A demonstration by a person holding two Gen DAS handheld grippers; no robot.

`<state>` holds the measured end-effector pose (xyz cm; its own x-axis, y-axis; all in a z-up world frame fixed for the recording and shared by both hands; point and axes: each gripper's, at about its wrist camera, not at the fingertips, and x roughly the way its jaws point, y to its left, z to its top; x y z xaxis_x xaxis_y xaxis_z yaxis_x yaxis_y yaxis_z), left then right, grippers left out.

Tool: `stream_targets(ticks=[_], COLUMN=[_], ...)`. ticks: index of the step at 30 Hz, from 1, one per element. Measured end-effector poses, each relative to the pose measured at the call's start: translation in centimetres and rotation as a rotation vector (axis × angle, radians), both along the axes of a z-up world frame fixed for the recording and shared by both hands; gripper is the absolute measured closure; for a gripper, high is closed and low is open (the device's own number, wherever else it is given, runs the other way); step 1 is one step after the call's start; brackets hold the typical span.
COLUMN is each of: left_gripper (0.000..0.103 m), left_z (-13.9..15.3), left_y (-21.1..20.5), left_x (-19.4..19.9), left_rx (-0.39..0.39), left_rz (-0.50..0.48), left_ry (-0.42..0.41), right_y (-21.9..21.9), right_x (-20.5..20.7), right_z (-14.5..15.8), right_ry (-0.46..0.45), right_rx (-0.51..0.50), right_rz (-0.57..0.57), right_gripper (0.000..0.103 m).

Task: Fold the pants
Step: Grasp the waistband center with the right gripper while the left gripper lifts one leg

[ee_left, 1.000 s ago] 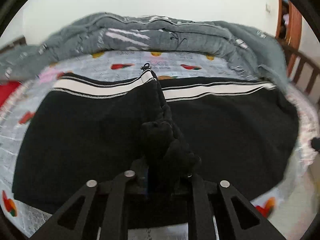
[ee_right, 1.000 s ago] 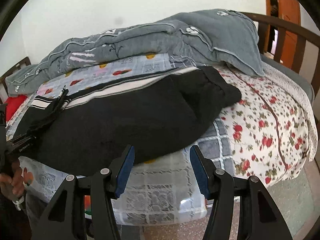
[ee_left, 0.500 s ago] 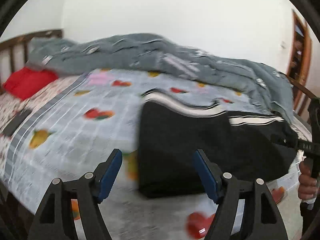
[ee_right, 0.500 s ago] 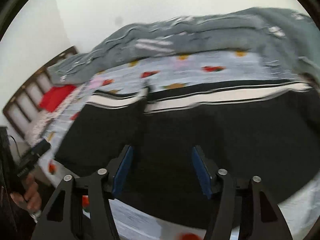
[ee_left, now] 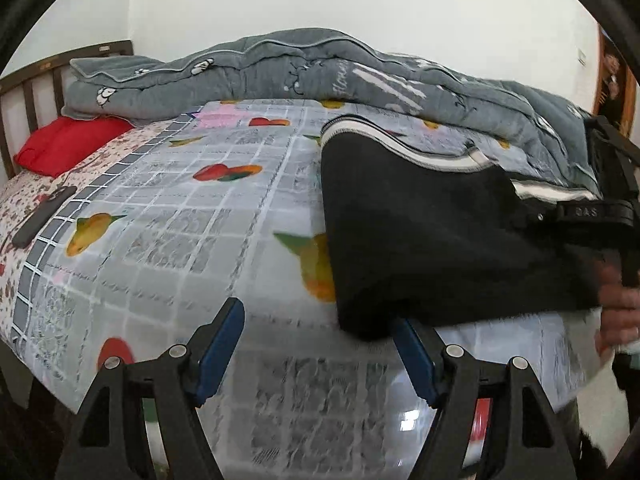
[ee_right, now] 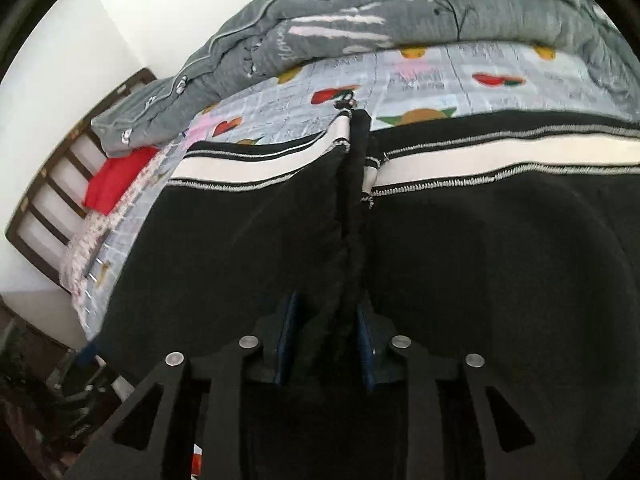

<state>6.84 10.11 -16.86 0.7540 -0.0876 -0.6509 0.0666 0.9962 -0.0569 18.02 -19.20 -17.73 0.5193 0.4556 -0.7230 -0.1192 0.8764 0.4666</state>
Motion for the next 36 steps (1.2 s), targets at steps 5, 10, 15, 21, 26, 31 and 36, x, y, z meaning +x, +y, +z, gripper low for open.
stream_targets(ticks=[5,10,15,21,26,31,36], left_gripper=[0.031,0.031,0.029,0.029,0.029,0.029,0.029], left_z=[-0.9,-0.8,-1.1,-0.6,0.2,2.2,4.2], left_y=[-0.6,-0.2,-0.8,-0.3,1.1,0.9,-1.0], left_x=[1.3,0.9,1.0,0.4,-3.2,-2.6,0.9], left_rx=[0.013,0.003,0.019,0.017,-0.036,-0.038,-0.048], left_rz=[0.057,0.062,0.072,0.085,0.060,0.082,0.084], left_ry=[0.024,0.020,0.027,0.053,0.010,-0.022,-0.039], right_y=[1.3,-0.8,-2.9,-2.8,-2.8,-2.4,-3.6], right_x=[1.8,0.2,1.0,-0.9,-5.3,-6.5,-6.8], right_z=[-0.1,2.3,1.4,1.8,3.1,0.7,1.5], right_ry=[-0.011,-0.118,-0.074,-0.063,-0.169,-0.143,-0.094], right_rx=[-0.029,-0.045,-0.068,-0.172,-0.286,-0.279,-0.206], right_rz=[-0.020,-0.014,-0.050,-0.044,-0.022,-0.005,-0.007], right_gripper=[0.074,0.092,0.091,0.080,0.068,0.069,0.068])
